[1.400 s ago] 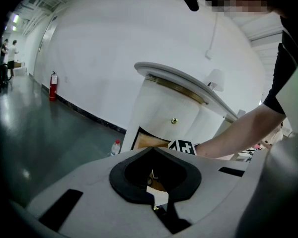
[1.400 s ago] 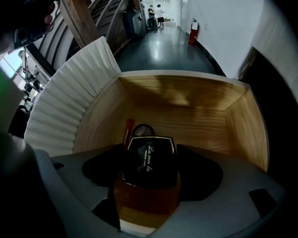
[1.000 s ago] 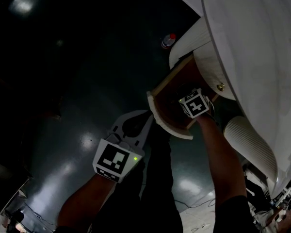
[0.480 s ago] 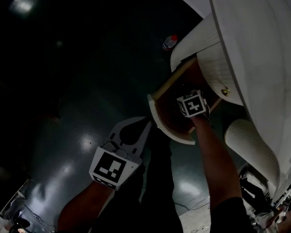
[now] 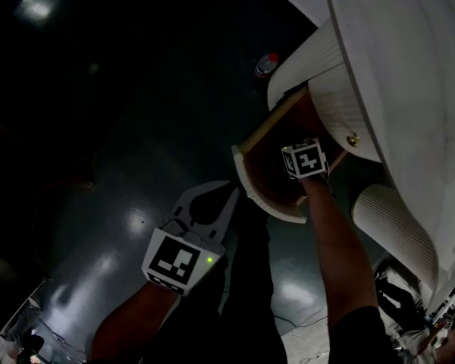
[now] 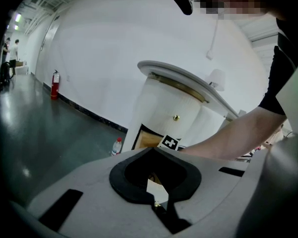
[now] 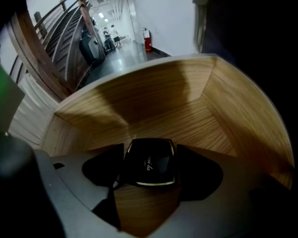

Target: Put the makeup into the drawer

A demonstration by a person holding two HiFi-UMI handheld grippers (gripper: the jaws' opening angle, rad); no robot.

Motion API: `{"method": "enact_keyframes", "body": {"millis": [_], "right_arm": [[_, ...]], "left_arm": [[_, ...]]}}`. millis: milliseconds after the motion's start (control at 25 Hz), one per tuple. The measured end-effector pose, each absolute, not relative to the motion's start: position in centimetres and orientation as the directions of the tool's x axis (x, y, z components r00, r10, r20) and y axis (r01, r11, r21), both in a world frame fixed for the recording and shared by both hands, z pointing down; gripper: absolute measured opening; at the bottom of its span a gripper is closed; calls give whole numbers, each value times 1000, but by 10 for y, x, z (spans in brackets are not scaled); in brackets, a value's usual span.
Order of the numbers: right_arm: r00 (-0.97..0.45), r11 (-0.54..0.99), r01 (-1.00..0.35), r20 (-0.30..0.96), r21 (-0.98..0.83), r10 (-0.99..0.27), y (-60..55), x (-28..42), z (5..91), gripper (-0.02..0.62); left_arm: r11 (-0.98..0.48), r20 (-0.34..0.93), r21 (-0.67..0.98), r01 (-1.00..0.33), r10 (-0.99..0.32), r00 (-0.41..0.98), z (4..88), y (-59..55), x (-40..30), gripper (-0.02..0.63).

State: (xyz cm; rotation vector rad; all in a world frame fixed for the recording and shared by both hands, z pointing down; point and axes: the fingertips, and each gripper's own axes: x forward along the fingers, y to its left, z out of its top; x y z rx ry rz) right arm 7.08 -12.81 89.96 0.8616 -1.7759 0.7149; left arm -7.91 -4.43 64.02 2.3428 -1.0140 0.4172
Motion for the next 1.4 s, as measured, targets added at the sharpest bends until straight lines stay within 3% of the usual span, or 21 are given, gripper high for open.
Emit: {"method": "enact_keyframes", "body": {"millis": [480, 760, 1120, 1400], "right_arm": [[-287, 593, -799, 931, -101, -227, -117, 71, 878, 282], [-343, 595, -799, 880, -90, -328, -120, 60, 841, 281], [-362, 571, -820, 811, -43, -460, -81, 51, 717, 279], [-431, 527, -845, 700, -92, -569, -28, 32, 561, 275]], "left_arm": [[-583, 458, 342, -737, -582, 673, 612, -41, -74, 9], [-580, 445, 326, -746, -602, 663, 601, -36, -77, 9], [-579, 414, 305, -756, -634, 653, 523, -26, -80, 9], [-623, 369, 306, -720, -619, 693, 427, 12, -86, 9]]}}
